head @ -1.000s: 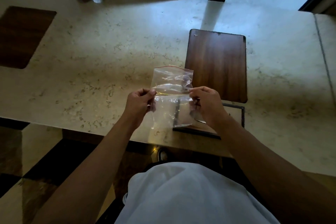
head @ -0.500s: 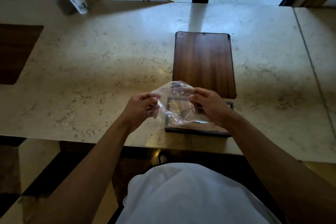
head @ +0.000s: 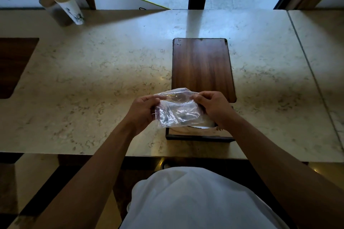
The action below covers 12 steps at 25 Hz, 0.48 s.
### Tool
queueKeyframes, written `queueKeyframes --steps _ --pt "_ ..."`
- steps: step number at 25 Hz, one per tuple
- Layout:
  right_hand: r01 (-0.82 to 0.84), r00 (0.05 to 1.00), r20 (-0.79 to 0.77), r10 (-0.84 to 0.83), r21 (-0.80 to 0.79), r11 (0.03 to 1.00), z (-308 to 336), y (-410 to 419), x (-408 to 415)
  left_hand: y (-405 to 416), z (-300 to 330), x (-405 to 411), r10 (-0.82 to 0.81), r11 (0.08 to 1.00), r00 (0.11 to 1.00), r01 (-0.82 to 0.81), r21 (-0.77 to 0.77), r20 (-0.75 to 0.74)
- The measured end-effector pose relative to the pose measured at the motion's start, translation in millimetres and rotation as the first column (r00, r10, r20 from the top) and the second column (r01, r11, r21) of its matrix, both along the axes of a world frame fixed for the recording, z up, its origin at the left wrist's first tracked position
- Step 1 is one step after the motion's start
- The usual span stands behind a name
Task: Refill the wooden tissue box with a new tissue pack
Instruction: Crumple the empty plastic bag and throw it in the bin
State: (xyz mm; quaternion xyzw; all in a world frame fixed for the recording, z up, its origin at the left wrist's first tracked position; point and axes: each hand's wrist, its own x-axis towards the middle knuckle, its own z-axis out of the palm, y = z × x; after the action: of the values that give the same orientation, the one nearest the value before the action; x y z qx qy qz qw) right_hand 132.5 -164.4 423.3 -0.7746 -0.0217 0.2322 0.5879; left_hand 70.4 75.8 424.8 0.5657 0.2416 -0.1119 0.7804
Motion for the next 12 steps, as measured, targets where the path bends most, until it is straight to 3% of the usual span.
queueKeyframes --steps 2,4,8,12 --pt "0.024 1.000 -0.008 -0.024 0.022 0.999 1.0 -1.3 -0.1 0.6 1.5 1.8 -0.015 1.000 1.000 0.015 0.010 -0.004" --pt "0.050 0.996 -0.083 -0.037 0.151 0.987 2.2 -3.4 0.9 -0.3 3.4 3.6 -0.029 1.000 1.000 0.029 0.007 -0.010" --pt "0.150 0.969 -0.241 -0.063 0.365 0.919 5.7 -4.9 5.3 -6.1 7.6 9.8 0.010 0.992 1.000 -0.012 -0.127 -0.015" --pt "0.190 0.964 -0.247 -0.100 0.378 0.906 7.4 -9.4 5.3 -14.6 9.2 14.3 0.012 0.987 1.000 -0.014 -0.160 -0.012"
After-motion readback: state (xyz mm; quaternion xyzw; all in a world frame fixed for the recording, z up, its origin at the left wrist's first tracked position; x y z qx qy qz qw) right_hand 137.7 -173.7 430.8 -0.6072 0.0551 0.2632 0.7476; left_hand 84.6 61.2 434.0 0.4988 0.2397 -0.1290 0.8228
